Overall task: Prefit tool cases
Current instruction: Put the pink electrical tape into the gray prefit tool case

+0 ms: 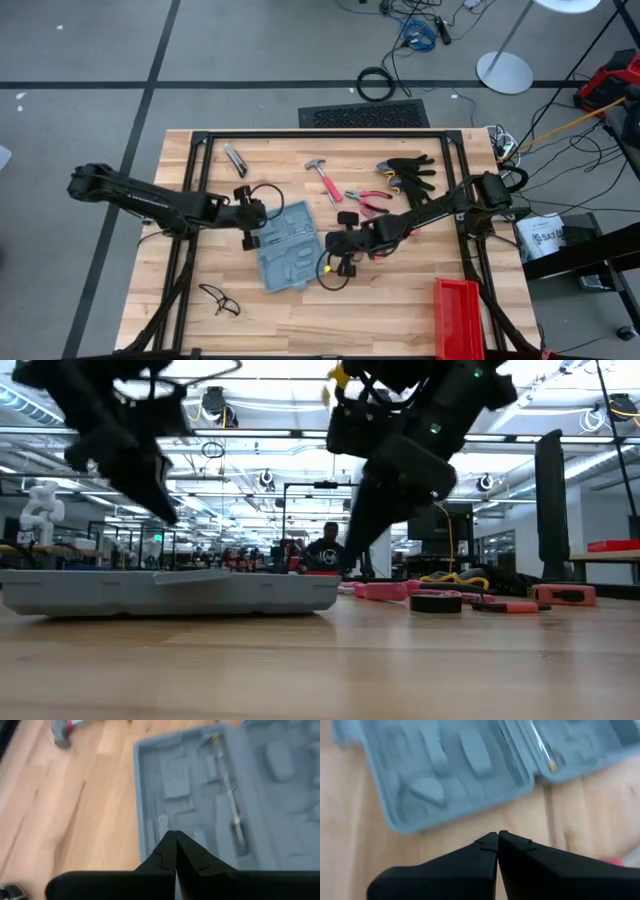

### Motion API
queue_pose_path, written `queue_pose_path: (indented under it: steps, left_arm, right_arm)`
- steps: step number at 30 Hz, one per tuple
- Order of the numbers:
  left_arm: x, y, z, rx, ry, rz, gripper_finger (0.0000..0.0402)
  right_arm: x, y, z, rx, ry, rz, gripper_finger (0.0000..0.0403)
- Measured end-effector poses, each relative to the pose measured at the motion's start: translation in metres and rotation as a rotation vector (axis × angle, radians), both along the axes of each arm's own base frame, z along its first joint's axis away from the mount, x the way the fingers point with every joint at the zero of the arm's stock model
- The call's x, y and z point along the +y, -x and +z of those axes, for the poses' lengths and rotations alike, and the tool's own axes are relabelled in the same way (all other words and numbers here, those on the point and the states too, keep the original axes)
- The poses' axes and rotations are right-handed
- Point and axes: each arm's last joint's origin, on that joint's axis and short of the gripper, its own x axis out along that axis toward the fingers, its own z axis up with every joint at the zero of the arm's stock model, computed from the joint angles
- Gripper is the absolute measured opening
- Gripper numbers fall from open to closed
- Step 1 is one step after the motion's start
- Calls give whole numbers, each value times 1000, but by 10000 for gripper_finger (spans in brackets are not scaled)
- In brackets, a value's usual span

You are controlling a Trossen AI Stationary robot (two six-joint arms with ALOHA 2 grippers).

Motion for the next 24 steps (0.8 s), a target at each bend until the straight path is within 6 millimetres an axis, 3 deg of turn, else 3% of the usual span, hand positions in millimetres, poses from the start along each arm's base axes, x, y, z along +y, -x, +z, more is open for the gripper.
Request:
queue_pose_path:
  steps: [6, 12, 16, 24]
  left_arm:
    - [-9, 5, 30, -85, 15, -47, 0]
    - [-12, 16, 42, -156, -1, -56, 0]
    - [-13, 18, 44, -176, 0, -64, 0]
    - [-14, 18, 45, -184, 3, -65, 0]
  right_arm:
    - [8, 16, 21, 56, 12, 12, 0]
    - [20, 43, 47, 91, -59, -86, 3]
    - [30, 52, 41, 176, -109, -127, 29]
    - [37, 47, 31, 176, -126, -133, 110]
